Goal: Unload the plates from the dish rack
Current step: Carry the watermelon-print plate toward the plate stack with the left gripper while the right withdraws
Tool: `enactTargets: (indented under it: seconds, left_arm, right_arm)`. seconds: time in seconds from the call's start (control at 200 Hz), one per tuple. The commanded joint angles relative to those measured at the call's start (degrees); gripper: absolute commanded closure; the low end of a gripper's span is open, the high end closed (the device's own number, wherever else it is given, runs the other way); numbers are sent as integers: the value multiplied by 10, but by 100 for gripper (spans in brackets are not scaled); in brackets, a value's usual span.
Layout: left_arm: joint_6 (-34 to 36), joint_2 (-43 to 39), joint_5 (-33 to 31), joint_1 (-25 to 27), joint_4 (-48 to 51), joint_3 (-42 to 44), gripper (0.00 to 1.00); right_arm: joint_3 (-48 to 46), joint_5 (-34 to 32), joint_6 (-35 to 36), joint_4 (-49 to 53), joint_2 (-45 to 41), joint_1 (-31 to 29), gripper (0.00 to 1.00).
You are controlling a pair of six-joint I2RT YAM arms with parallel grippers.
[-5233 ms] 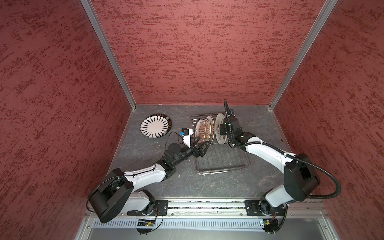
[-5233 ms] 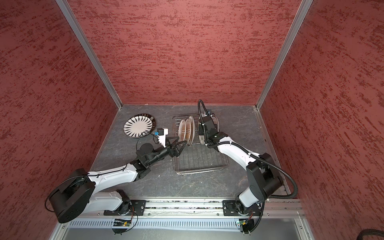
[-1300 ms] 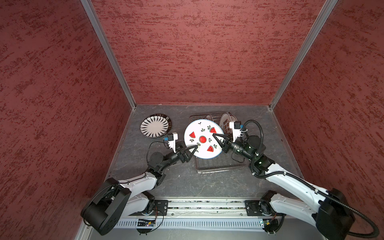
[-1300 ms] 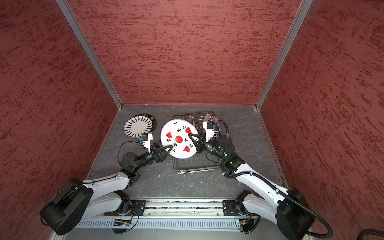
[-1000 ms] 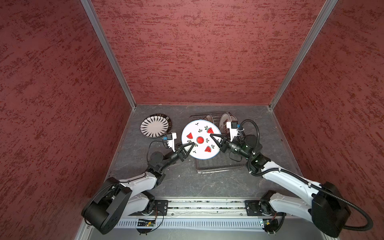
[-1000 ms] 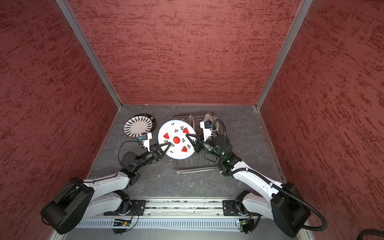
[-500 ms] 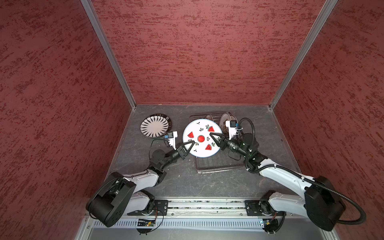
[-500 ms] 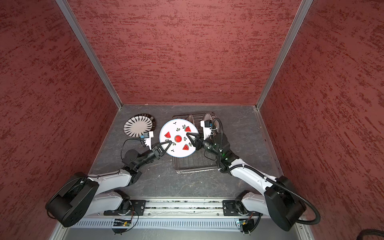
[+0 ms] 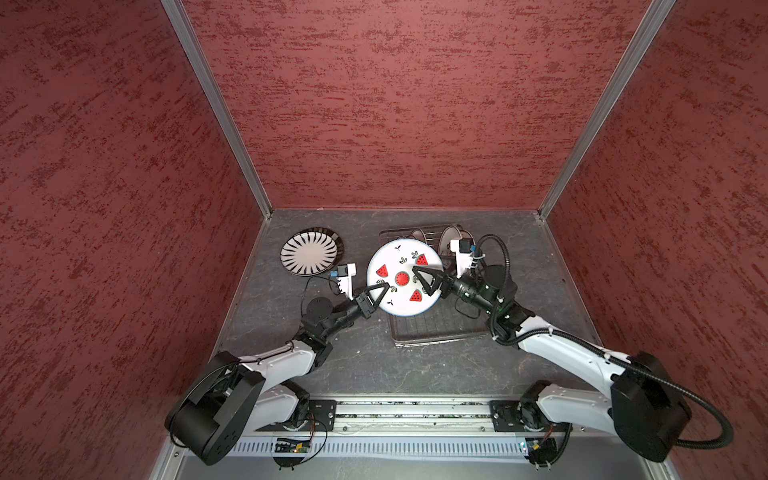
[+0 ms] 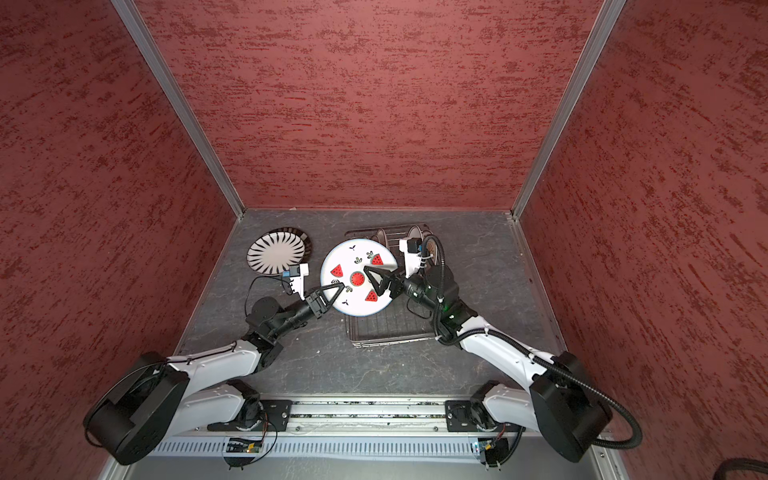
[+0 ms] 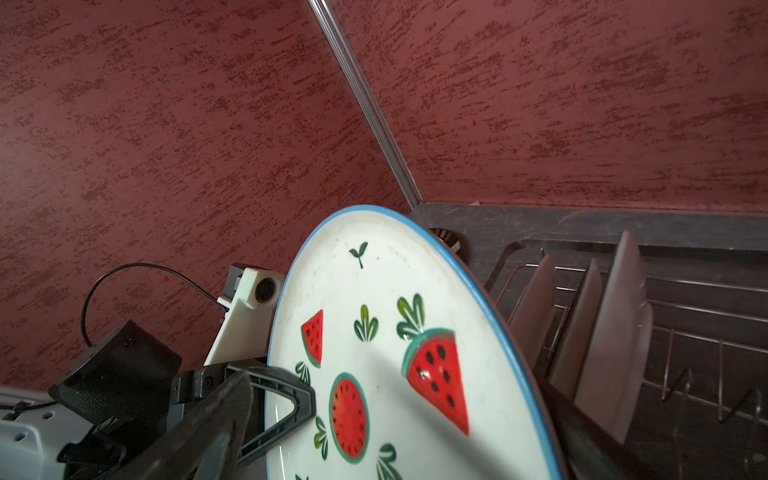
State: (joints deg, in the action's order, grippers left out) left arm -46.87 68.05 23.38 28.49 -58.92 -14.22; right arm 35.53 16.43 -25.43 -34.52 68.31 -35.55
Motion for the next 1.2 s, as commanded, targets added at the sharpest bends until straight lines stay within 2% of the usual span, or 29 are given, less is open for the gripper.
enactTargets:
  seconds: [0.0, 0.195, 0.396, 0.466, 0.571, 0.792, 0.892, 1.052, 1.197]
  left_arm:
    - [5, -33, -22, -9, -43, -2, 91]
    - [7, -93, -31, -33, 7, 7, 91]
    - [-11, -179, -24, -114, 83, 19, 91]
    - [-5, -214, -30, -135, 131, 14, 91]
    - [-13, -243, -59, -162, 148, 23, 90]
    - [-54, -224, -62, -241, 139, 23, 91]
    - [-81, -206, -50, -289, 135, 19, 90]
    - [-98, -178, -52, -334, 147, 1, 91]
    - [-122, -137, -80, -355, 161, -11, 92]
  right_arm:
    - [-18, -28, 27, -33, -28, -3, 1]
    - [-28, -33, 47, -14, -54, -3, 1]
    - [-30, -16, 59, -10, -54, -6, 1]
    - [-24, 1, 67, -8, -48, -10, 1]
    - [-11, 20, 84, -12, -30, -27, 1]
    - [73, 3, 149, 65, 53, -84, 2]
    - [109, -95, 143, 92, 94, -109, 7]
    - [162, -128, 176, 113, 158, -142, 1]
    - [238, -144, 143, 160, 234, -144, 1]
